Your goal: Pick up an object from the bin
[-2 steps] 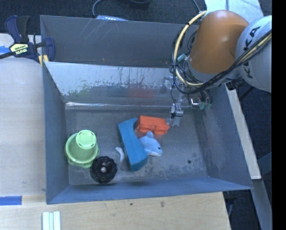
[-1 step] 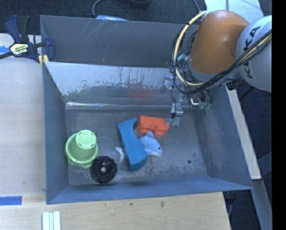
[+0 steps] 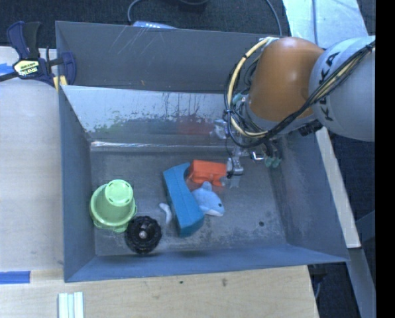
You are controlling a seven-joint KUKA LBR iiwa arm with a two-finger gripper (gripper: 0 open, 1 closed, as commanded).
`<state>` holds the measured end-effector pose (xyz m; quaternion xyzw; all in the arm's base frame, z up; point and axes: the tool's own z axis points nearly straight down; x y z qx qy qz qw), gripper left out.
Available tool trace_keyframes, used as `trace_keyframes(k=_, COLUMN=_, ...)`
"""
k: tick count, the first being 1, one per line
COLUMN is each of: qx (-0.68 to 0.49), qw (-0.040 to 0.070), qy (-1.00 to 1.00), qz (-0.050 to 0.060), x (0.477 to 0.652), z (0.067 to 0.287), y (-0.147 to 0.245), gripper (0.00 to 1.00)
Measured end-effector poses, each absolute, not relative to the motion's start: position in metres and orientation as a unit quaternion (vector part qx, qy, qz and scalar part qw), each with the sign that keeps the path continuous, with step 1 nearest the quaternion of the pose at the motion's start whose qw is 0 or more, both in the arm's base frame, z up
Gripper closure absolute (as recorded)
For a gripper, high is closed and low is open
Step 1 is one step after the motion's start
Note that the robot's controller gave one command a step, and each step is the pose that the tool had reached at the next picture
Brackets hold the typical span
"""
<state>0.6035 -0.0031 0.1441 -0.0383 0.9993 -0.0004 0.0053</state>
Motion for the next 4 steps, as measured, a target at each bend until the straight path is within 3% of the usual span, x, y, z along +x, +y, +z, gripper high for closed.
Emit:
trace_keyframes(k=1, qx=-0.008, qw=0.003, qy=1.000, qz=0.000, x=0.594, z=0.105, y=0.007, gripper=0.00)
trace_keyframes(k=2, qx=-0.048, qw=0.009, qy=0.999, qz=-0.001, x=0.594, z=0.076, y=0.005, gripper=1.00)
trace_keyframes(k=3, qx=-0.048, qw=0.009, qy=0.999, qz=-0.001, x=0.594, z=0.076, y=0.005, gripper=1.00)
trace_keyframes(k=4, qx=-0.017, qw=0.009, qy=1.000, qz=-0.001, x=0.594, z=0.090, y=0.011, gripper=1.00)
